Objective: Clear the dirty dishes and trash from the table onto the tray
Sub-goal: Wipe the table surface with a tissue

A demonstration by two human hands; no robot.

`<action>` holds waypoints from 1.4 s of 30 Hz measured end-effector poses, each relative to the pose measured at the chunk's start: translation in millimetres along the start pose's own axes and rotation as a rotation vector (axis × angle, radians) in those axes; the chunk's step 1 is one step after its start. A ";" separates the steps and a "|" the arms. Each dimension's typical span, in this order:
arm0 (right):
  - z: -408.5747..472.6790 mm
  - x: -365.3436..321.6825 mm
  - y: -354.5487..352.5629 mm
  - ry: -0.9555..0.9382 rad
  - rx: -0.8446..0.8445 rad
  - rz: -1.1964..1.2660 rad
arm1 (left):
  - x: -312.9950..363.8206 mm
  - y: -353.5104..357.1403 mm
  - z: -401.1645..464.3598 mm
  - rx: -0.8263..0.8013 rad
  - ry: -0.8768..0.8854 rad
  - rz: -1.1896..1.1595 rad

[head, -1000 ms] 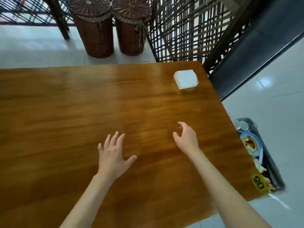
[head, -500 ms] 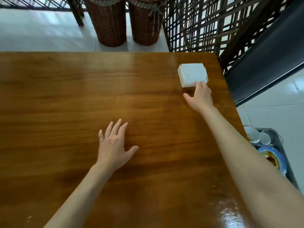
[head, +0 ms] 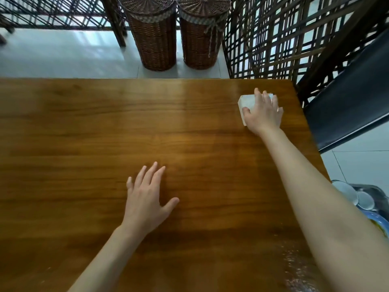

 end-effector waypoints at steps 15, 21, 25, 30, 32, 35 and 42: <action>-24.4 1.4 -30.2 -0.114 0.372 0.339 | 5.0 0.2 -4.9 -0.016 -0.009 -0.029; -30.5 7.1 -60.6 -0.117 0.591 0.395 | 4.3 1.2 -5.5 -0.011 -0.014 -0.049; -29.7 13.5 -76.0 -0.064 0.659 0.490 | 2.3 2.3 -4.9 -0.008 -0.014 -0.034; -43.0 18.6 -93.2 -0.012 0.818 0.662 | -0.9 4.4 -5.0 0.003 -0.026 -0.038; -49.2 17.6 -92.4 -0.004 0.786 0.650 | -1.1 5.5 -6.0 0.002 -0.023 -0.041; -59.1 13.3 -81.5 -0.026 0.613 0.518 | -1.1 7.1 -7.4 -0.003 -0.011 -0.031; -93.7 2.5 -13.1 0.068 -0.103 0.587 | -2.3 6.9 -16.3 0.008 0.016 -0.019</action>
Point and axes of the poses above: each hand's wrist, its own z-axis towards the middle knuckle, its own y-axis out of the palm, x = y × z, the point moved 4 cm from there along z, towards the middle knuckle, and after that the axes turned 8 degrees about -x, right-handed, at the moved point
